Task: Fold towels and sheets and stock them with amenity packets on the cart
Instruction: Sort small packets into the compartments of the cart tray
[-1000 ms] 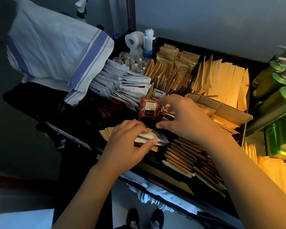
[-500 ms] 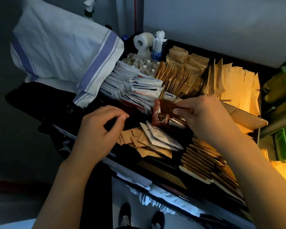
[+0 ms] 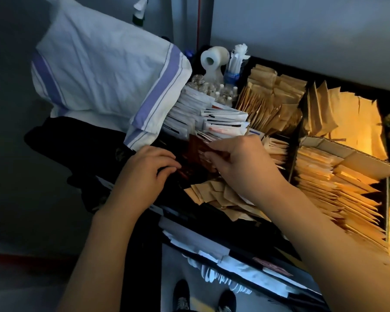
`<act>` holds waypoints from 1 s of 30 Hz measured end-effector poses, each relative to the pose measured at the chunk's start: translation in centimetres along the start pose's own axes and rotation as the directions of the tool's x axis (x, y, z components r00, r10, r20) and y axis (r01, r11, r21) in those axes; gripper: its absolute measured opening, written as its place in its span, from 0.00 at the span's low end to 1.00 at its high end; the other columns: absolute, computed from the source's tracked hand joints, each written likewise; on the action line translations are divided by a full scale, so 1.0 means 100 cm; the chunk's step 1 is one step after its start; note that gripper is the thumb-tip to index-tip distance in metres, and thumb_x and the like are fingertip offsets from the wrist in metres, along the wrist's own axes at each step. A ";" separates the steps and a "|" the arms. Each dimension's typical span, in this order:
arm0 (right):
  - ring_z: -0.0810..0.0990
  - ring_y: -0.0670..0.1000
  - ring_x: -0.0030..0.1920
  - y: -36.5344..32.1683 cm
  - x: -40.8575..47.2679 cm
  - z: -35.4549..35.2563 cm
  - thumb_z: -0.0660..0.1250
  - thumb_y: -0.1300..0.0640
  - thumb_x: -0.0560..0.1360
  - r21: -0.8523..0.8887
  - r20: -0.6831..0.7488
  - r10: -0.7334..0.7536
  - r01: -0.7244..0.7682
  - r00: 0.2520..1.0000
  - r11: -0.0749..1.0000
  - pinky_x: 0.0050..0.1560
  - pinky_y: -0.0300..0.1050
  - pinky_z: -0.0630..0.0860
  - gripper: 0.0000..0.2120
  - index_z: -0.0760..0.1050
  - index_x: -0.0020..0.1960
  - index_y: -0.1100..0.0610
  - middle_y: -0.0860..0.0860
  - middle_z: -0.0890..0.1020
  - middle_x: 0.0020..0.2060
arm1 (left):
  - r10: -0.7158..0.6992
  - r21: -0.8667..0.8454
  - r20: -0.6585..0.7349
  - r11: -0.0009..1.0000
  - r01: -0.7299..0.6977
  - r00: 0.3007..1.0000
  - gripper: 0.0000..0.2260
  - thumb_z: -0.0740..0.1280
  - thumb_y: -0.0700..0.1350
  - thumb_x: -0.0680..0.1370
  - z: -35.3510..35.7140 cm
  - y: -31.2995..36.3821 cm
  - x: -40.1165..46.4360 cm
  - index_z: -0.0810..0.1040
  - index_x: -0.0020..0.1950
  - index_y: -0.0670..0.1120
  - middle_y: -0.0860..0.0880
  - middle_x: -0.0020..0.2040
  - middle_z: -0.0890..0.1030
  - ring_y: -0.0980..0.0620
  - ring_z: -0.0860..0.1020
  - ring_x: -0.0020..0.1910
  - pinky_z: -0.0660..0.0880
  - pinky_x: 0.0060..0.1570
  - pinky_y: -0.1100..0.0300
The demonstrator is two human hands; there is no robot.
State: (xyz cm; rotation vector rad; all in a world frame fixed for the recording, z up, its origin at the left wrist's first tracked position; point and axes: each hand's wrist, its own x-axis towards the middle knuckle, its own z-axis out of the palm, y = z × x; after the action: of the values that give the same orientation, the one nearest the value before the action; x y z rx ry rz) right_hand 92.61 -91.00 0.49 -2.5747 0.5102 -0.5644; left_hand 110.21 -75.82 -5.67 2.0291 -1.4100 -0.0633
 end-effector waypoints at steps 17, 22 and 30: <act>0.80 0.54 0.48 -0.012 0.014 0.044 0.71 0.60 0.75 -0.139 0.134 0.112 -0.094 0.985 0.986 0.48 0.51 0.77 0.10 0.87 0.53 0.53 0.52 0.79 0.50 | 0.035 -0.046 0.000 0.998 -0.035 0.999 0.14 0.72 0.48 0.77 -0.001 -0.011 0.001 0.79 0.62 0.54 0.60 0.54 0.78 0.54 0.76 0.58 0.76 0.58 0.45; 0.78 0.55 0.51 -0.012 0.015 0.055 0.69 0.54 0.80 -0.137 0.207 0.168 -0.141 0.964 0.980 0.51 0.47 0.74 0.11 0.85 0.60 0.52 0.52 0.74 0.52 | 0.099 -0.017 -0.004 0.995 -0.099 0.995 0.07 0.73 0.45 0.78 0.007 -0.010 0.011 0.87 0.54 0.53 0.57 0.53 0.81 0.50 0.77 0.53 0.76 0.53 0.45; 0.80 0.55 0.46 -0.007 0.010 0.039 0.67 0.55 0.77 -0.257 0.201 0.169 -0.114 0.965 0.960 0.44 0.52 0.79 0.09 0.86 0.52 0.50 0.50 0.83 0.44 | 0.137 0.036 -0.032 0.990 -0.136 0.990 0.06 0.72 0.42 0.78 0.010 -0.008 0.016 0.87 0.52 0.51 0.56 0.52 0.82 0.51 0.78 0.51 0.76 0.49 0.45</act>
State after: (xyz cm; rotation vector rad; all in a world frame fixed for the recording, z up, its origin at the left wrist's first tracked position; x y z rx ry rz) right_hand 95.40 -89.46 -1.99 -2.7560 0.7185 -0.1697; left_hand 111.11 -77.55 -6.38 1.9463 -1.5333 0.0548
